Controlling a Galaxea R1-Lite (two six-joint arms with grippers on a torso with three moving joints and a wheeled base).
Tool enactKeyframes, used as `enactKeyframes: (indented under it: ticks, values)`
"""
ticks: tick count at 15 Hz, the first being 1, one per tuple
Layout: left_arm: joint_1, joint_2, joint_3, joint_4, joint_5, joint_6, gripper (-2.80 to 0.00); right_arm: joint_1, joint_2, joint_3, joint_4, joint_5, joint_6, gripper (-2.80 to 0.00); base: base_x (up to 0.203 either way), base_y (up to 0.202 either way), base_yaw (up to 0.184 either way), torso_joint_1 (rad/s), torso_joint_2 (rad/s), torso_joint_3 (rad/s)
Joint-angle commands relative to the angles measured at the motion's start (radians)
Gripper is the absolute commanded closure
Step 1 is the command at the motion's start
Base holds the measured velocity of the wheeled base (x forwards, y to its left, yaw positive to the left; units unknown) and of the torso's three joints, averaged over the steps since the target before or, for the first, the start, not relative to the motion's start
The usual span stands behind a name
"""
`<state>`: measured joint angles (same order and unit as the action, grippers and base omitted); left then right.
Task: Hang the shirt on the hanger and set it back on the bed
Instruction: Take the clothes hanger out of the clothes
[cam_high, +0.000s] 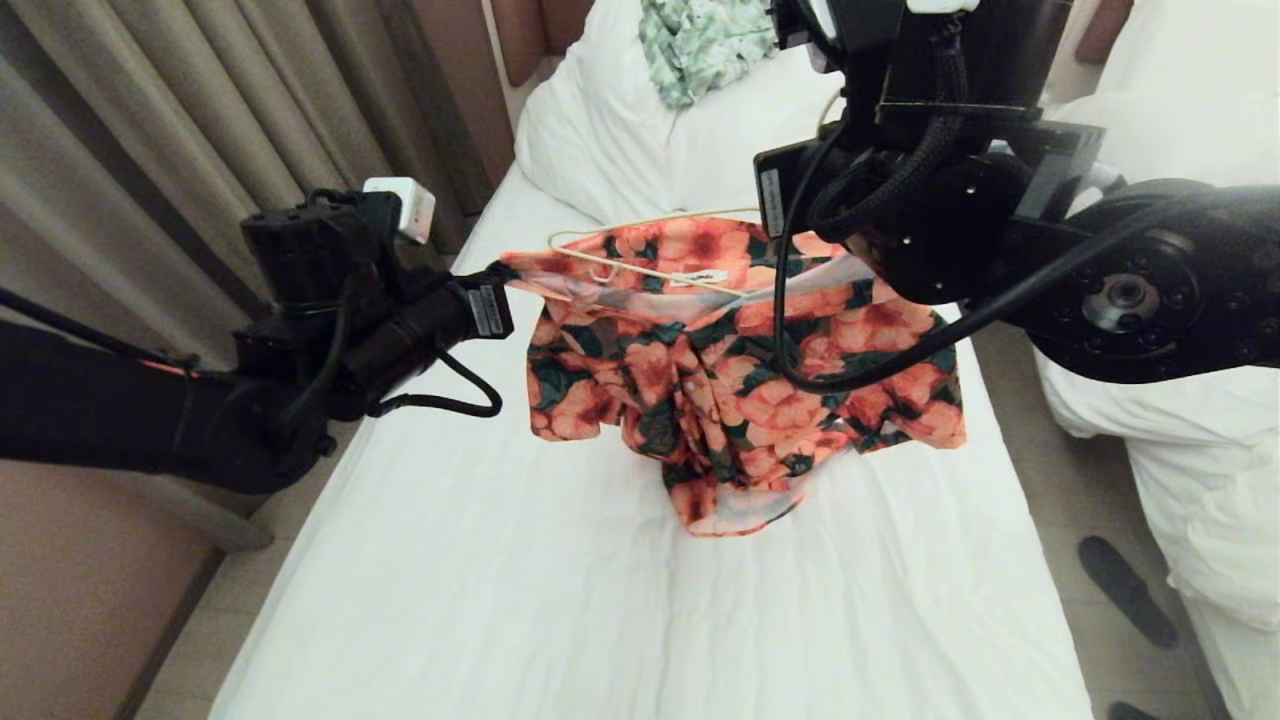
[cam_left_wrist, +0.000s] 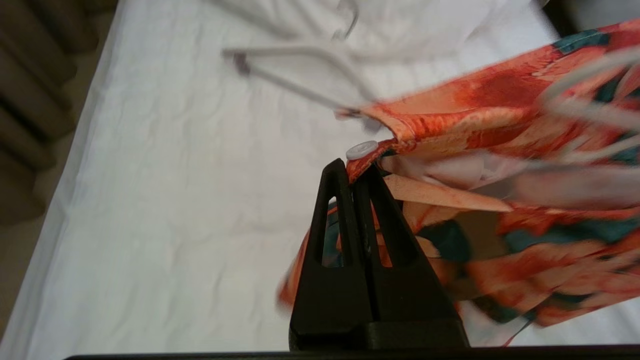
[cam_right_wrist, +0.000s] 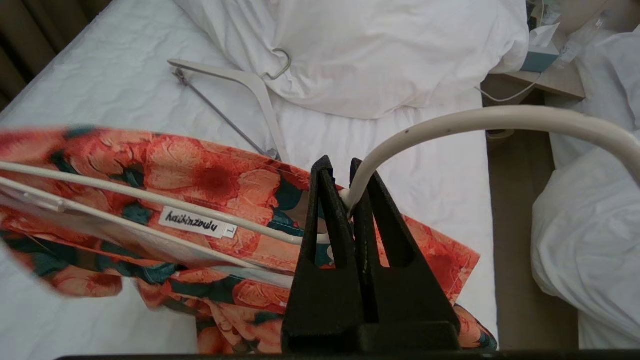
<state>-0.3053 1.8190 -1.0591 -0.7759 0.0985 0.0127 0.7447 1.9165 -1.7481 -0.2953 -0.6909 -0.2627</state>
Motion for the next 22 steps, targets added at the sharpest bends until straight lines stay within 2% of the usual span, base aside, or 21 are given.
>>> enactKeyframes:
  ticks: [1, 7, 11, 12, 18, 19, 21, 22]
  values:
    - [-0.003, 0.064, -0.01, 0.01, 0.005, 0.008, 0.0, -0.002, 0.024, -0.002, -0.001, -0.004, 0.003, 0.0, 0.0, 0.0, 0.0, 0.0, 0.0, 0.0]
    - [-0.009, 0.06, -0.01, 0.007, 0.012, 0.016, 0.0, -0.025, 0.06, -0.004, -0.004, -0.003, 0.023, 0.0, 0.0, 0.0, 0.0, 0.0, 0.0, 0.0]
    - [-0.01, 0.058, -0.016, 0.007, 0.021, 0.016, 0.0, -0.038, 0.082, -0.004, -0.054, -0.001, 0.02, 0.0, 0.0, 0.0, 0.0, 0.0, 0.0, 0.0]
    - [-0.014, 0.059, -0.016, 0.006, 0.033, 0.016, -2.8, -0.038, 0.085, -0.004, -0.056, -0.001, 0.02, 0.0, 0.0, 0.0, 0.0, 0.0, 0.0, 0.0]
    - [0.021, 0.051, -0.035, 0.007, 0.031, 0.014, -2.8, -0.04, 0.11, -0.004, -0.064, -0.001, 0.035, 0.0, 0.0, 0.0, 0.0, 0.0, 0.0, 0.0]
    - [0.04, 0.048, -0.042, 0.006, 0.031, 0.013, 0.0, -0.044, 0.121, -0.004, -0.066, -0.001, 0.063, 0.0, 0.0, 0.0, 0.0, 0.0, 0.0, 0.0]
    - [0.076, 0.031, -0.07, 0.009, 0.03, 0.002, 0.0, -0.056, 0.154, -0.002, -0.068, -0.002, 0.124, 0.0, 0.0, 0.0, 0.0, 0.0, 0.0, 0.0]
    - [0.088, 0.018, -0.076, 0.01, 0.029, 0.0, 0.0, -0.06, 0.178, -0.003, -0.072, -0.003, 0.183, 0.0, 0.0, 0.0, 0.0, 0.0, 0.0, 0.0]
